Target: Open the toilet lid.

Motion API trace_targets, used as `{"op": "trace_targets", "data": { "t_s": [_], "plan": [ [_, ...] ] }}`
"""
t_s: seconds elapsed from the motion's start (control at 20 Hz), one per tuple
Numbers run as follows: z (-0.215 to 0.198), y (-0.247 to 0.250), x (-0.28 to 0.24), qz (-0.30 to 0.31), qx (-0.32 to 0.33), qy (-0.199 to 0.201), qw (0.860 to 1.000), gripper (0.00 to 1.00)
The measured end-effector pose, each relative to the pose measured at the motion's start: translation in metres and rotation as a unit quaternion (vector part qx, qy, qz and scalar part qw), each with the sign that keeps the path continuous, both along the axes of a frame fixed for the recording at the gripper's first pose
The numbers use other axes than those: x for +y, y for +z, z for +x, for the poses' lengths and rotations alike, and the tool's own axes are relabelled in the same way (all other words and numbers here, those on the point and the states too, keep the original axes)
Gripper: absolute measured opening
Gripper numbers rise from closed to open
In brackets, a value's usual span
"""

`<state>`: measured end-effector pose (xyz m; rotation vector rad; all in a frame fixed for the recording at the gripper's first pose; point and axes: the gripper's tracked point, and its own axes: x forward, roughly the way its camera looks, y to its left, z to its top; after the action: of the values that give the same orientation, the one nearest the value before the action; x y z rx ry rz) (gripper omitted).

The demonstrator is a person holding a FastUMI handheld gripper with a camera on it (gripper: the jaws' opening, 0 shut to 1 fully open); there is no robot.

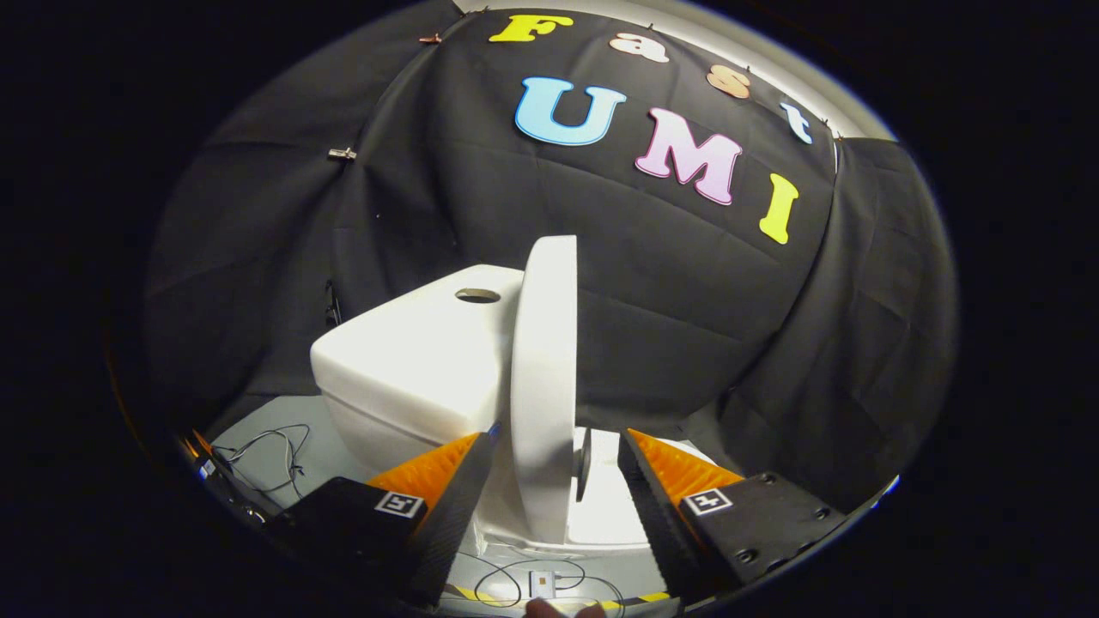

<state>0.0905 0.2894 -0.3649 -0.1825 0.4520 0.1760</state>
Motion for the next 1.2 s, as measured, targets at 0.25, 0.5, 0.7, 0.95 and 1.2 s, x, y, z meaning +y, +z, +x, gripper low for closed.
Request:
{"op": "trace_targets", "data": {
  "t_s": [0.25, 0.5, 0.7, 0.95, 1.2],
  "plan": [
    [-0.002, 0.030, -0.005, 0.041, -0.008, -0.002, 0.999, 0.99],
    [-0.002, 0.080, -0.021, 0.069, -0.036, 0.000, 0.997, 0.99],
    [-0.002, 0.123, -0.048, 0.099, -0.052, -0.012, 0.994, 0.99],
    [0.005, 0.184, -0.092, 0.119, -0.092, -0.024, 0.988, 0.99],
    [0.010, 0.237, -0.143, 0.147, -0.118, -0.044, 0.981, 0.98]
  ]
}}
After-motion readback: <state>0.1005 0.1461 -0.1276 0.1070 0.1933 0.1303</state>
